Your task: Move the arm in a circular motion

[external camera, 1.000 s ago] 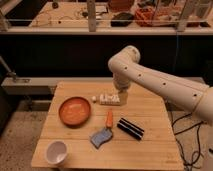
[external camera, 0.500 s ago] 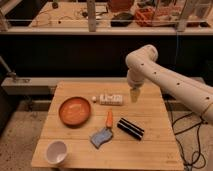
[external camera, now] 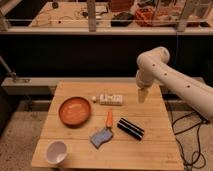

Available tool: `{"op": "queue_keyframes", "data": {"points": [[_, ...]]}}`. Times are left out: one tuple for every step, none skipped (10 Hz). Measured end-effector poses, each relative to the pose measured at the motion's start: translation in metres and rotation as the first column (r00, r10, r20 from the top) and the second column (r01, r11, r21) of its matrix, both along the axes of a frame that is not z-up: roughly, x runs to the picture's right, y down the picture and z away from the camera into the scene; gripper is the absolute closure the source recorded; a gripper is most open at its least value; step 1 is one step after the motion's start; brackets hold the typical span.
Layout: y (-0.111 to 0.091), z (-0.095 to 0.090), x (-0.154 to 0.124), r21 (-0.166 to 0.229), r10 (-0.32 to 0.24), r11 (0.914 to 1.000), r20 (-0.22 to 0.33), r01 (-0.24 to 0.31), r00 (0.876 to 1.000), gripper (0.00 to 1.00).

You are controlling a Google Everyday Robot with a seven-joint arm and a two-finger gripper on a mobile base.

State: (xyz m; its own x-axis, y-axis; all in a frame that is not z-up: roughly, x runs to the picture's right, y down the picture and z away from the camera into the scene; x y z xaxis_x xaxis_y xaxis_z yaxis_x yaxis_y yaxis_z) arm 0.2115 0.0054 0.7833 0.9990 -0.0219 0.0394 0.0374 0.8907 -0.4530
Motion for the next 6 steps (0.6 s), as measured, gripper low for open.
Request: {"op": "queue_keyframes", "data": {"points": [[0.004,-0.001,0.014,0.0,0.022,0.9998,-0.009,-0.022,1.0,0.2],[0.009,-0.004,0.018,-0.002,0.033,0.9995,-0.013,-0.033,0.999,0.2],[0.011,-0.005,0.019,-0.003,0.041,0.9991,-0.015,-0.041,0.999,0.2],[0.017,-0.007,0.027,-0.004,0.057,0.9983,-0.024,-0.057,0.998,0.2],[0.022,-0.009,0.035,-0.006,0.07,0.9975,-0.032,-0.07,0.997,0.2],[0.027,-0.014,0.05,-0.008,0.092,0.9957,-0.047,-0.093,0.995,0.2]]}}
